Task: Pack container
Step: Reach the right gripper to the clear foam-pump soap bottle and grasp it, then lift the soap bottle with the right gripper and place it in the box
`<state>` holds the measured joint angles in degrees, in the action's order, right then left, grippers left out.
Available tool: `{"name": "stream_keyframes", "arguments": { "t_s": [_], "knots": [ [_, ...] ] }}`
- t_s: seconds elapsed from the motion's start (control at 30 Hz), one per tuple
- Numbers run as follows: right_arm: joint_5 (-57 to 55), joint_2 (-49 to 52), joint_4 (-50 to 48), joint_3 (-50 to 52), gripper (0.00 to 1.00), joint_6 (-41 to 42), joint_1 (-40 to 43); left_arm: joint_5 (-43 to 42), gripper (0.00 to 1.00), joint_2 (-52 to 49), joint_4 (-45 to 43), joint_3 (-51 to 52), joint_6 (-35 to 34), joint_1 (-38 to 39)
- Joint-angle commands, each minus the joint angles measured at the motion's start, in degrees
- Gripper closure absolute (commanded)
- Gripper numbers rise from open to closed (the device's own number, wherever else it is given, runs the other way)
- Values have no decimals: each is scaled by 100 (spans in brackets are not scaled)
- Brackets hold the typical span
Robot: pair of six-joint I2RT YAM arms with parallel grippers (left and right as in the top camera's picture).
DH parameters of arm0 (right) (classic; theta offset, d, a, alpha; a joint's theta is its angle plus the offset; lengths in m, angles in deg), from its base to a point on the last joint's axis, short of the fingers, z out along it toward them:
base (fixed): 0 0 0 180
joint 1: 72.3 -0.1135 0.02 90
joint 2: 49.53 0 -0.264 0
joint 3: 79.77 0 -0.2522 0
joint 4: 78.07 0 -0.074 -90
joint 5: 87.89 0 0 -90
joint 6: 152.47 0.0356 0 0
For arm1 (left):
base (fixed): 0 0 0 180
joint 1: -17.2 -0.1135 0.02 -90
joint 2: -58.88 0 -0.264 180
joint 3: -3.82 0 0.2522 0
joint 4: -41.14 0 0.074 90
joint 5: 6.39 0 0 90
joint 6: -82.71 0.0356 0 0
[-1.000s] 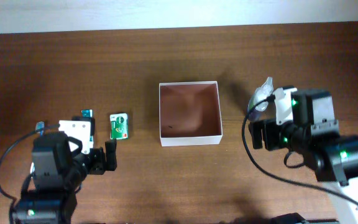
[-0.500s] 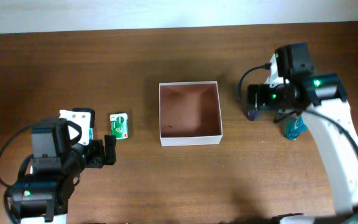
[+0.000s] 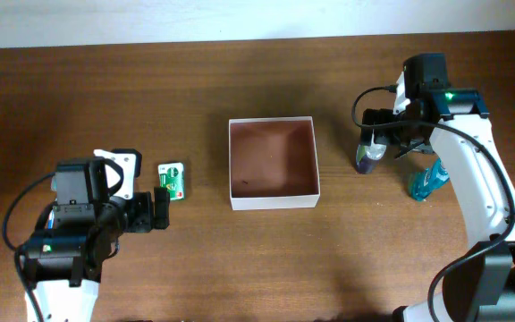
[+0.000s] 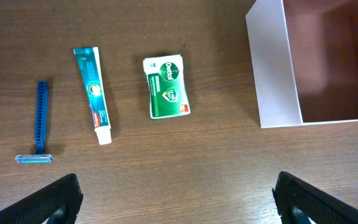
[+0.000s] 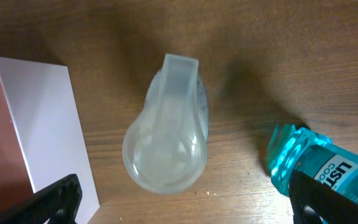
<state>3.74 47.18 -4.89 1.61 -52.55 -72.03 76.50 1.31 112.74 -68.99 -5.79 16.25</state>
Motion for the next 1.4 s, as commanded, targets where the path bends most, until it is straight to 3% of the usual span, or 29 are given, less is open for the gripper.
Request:
{"name": "stream_keyframes", "arguments": {
  "t_s": [0.0,0.87,1.37],
  "knots": [
    [57,94,-170,-103,1,2,-26,-59,1,-98,-31,-125,-59,-20],
    [-234,1045,-699,-81,2,-61,-289,-59,1,-105,-278,-122,-59,-20],
    [-234,1045,-763,-83,25,-61,-282,-59,1,-105,-280,-122,-59,-20]
  ]
}}
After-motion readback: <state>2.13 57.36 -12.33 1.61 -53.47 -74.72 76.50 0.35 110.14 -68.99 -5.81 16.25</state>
